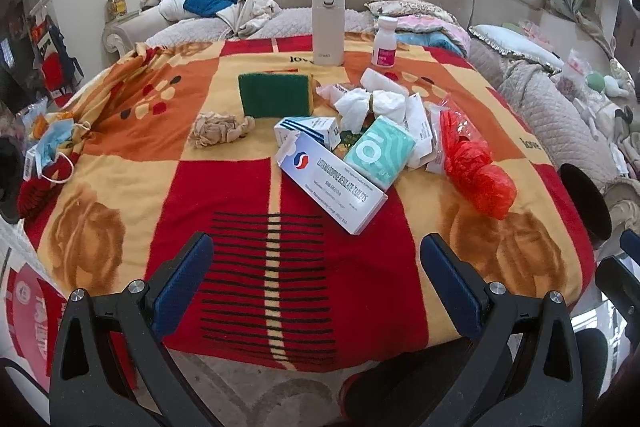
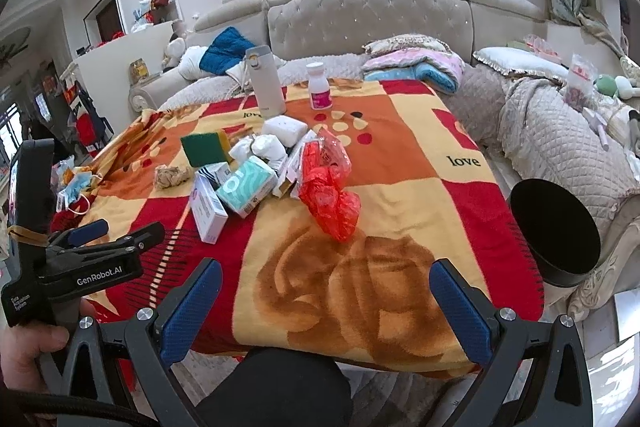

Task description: Collect trash

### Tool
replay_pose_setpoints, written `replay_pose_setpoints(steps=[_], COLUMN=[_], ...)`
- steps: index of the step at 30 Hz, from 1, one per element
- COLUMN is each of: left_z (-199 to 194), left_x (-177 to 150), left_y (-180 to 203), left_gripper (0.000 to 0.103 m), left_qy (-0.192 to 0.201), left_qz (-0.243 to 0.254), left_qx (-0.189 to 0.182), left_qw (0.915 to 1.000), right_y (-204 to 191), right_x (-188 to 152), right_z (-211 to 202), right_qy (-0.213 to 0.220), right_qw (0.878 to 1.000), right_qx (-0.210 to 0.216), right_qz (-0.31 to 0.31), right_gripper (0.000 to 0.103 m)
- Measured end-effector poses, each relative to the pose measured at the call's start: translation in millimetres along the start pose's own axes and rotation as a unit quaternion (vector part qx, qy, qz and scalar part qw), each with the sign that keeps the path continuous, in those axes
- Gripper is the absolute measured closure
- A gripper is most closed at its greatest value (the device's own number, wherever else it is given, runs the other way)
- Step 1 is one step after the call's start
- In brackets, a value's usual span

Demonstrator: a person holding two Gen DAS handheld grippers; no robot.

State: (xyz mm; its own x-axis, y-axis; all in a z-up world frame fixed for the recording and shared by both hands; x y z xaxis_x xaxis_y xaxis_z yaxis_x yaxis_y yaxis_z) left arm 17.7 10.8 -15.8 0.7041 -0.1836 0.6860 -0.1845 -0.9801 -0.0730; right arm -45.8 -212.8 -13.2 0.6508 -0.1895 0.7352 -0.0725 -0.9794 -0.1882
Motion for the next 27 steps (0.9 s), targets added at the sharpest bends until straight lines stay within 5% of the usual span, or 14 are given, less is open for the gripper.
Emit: replay_pose_setpoints(steps=[10, 27], left_z=[-31.1, 31.6], left_x=[-9.8, -7.8], left_y=[-10.1, -16.5], left_gripper=[0.000, 0.000], left_qy=[0.021, -0.033], left_qz=[-0.001, -0.024], left_qx=[0.009, -0.014], left_qw=[0.9997, 0.9991], right_y=[-17.8, -10.1], right_x=[-3.2, -4.3], right_z=[-28.1, 10.4], right_qy=[0.026, -0.017], right_qw=[0.999, 1.000], right_qx=[0.015, -0.002], right_qz=[-0.011, -0.014], right_gripper=[0.000, 0.000])
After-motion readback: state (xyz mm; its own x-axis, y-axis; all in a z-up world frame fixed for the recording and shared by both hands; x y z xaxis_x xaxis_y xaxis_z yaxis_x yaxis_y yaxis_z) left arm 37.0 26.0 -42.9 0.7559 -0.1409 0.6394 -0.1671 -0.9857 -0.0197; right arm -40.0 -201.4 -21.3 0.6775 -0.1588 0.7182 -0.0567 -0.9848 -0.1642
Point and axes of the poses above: each gripper's, at about its wrist camera, not at the fingertips, and z roughly the way its jaws point, y to its right, x to its top, the point moved 2 cm from there along z, roughly the way its jaws point, and after that the axes turned 7 degrees about z, right-handed, at the moved point
